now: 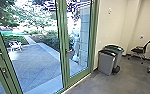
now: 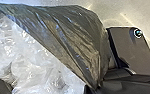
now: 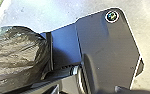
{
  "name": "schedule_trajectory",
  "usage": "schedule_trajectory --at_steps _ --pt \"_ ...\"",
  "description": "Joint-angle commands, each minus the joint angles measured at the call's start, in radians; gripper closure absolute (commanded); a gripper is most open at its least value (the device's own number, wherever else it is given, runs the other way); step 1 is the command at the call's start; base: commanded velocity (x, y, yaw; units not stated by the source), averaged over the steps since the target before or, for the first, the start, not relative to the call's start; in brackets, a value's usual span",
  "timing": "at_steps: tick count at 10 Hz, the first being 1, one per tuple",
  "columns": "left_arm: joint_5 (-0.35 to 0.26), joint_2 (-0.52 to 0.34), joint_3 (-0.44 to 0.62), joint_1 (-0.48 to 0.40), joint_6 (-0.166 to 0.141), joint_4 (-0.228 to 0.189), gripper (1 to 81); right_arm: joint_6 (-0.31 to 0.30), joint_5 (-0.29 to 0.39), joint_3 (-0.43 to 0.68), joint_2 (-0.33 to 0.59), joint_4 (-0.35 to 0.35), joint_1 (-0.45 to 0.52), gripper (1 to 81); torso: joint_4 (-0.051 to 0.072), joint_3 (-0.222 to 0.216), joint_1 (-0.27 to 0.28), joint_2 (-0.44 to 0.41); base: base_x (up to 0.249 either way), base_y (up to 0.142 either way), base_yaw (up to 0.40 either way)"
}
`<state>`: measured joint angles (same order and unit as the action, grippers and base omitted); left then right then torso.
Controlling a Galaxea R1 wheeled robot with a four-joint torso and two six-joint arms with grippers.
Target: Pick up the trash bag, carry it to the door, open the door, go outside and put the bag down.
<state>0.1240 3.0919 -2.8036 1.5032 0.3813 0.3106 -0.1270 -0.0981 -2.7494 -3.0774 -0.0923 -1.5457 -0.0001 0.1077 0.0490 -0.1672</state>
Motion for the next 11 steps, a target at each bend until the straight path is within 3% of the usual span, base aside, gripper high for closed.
schedule_trajectory --at_steps 1,11 --pt "-0.023 0.005 0.003 -0.050 0.005 -0.008 81.1 0.015 0.024 0.004 -0.008 0.016 0.029 1.0 0.000 0.000 0.000 0.000 0.152 0.000 0.000" --pt "-0.024 0.012 -0.001 -0.050 0.005 -0.015 81.1 0.014 0.024 0.004 -0.008 0.011 0.041 1.0 0.000 0.000 0.000 0.000 0.152 -0.006 0.000"
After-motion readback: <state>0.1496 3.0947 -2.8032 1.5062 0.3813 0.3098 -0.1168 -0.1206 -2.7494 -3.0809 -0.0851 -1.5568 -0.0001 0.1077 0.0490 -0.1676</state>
